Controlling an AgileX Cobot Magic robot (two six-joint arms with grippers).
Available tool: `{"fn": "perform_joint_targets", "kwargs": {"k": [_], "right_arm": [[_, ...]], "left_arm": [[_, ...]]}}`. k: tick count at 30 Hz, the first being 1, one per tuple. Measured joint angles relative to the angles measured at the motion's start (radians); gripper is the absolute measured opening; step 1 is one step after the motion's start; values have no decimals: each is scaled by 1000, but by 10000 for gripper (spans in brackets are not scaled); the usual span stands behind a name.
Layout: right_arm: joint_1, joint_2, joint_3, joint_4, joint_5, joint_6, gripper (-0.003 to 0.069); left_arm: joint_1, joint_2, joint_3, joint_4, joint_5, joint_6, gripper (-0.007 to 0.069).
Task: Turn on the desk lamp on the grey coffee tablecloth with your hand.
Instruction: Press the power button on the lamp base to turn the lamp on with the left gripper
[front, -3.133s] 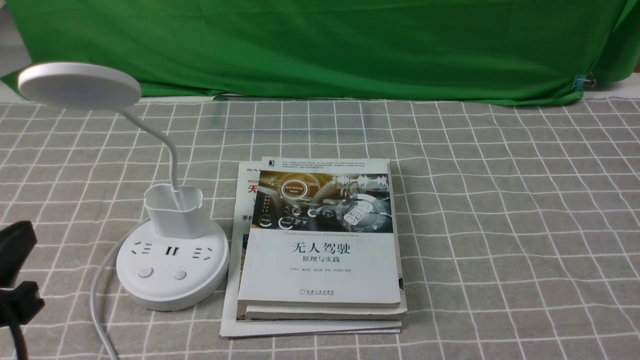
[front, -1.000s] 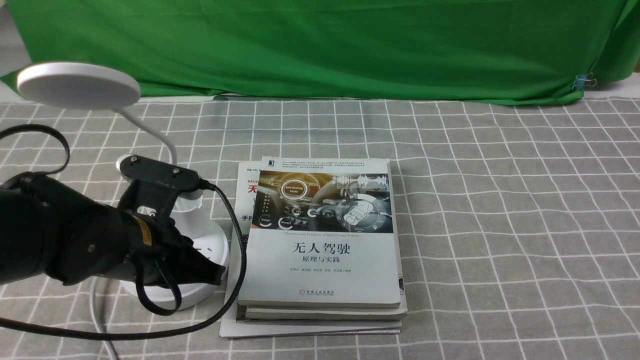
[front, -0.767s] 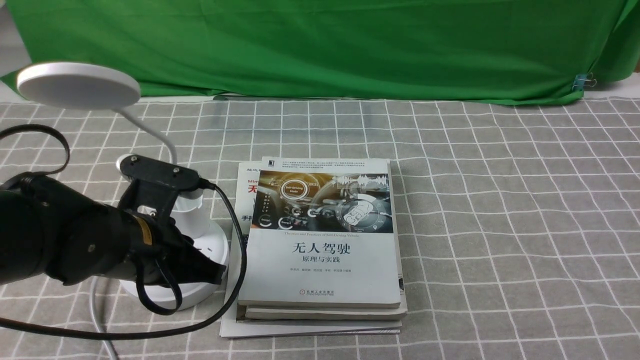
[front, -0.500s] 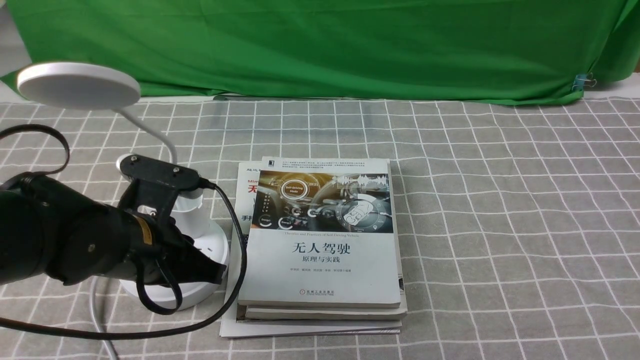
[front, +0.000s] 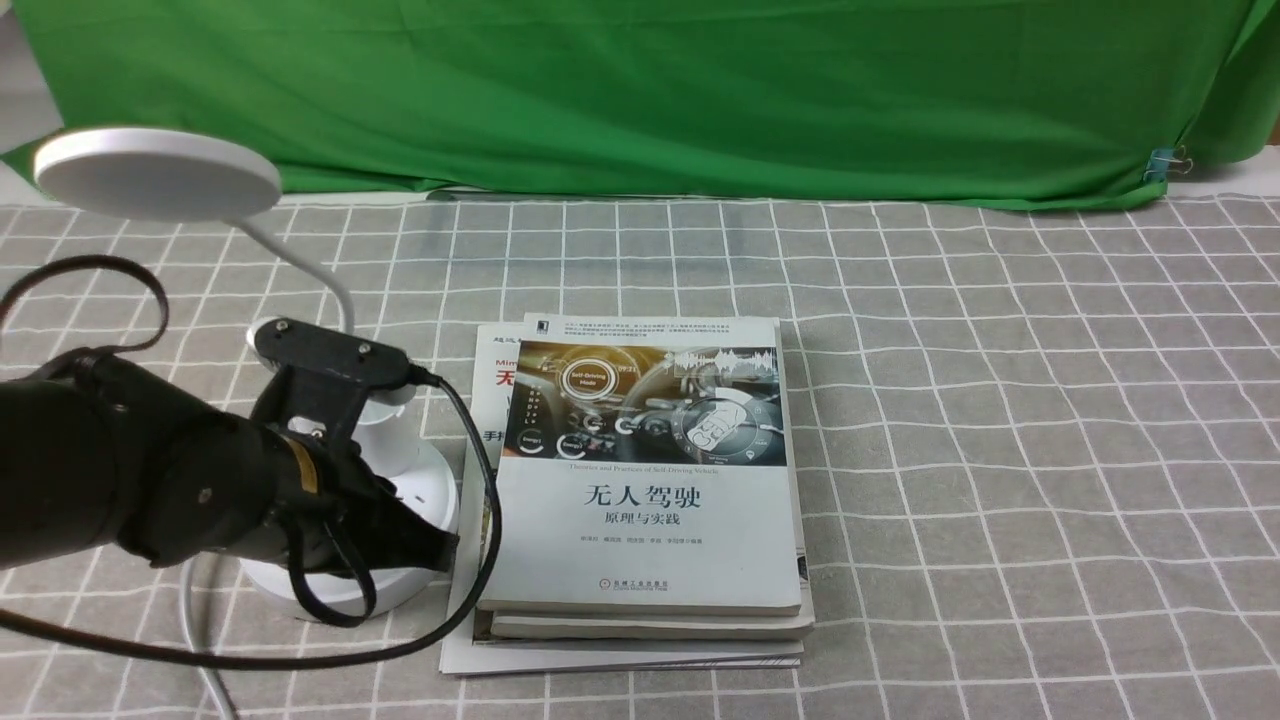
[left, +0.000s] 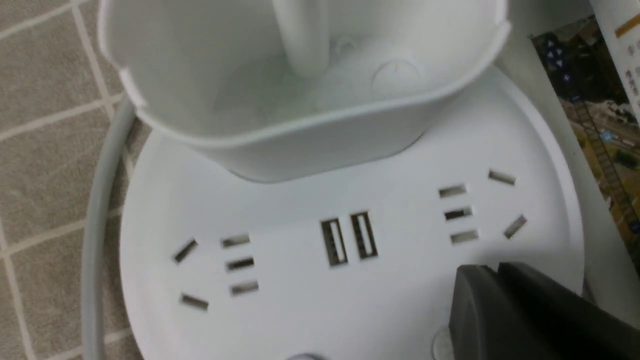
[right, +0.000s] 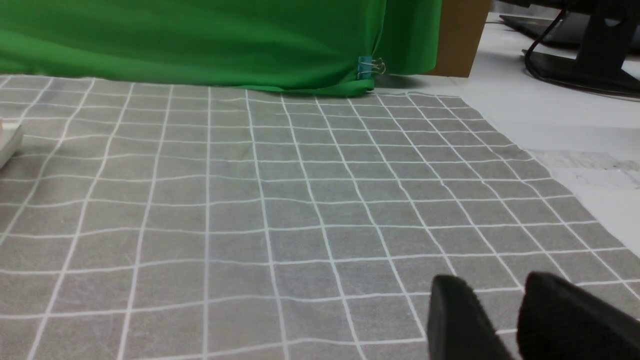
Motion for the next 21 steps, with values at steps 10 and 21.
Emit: {"fn": "perform_joint_targets", "kwargs": {"k": [10,21], "right_arm": [[0,-1,0,0,0,0,245],[0,-1,0,0,0,0,245]], "left_arm": [[8,6,-7,-3,-4,-2,18],[9,-69,4,-17,34,-2,18]]}}
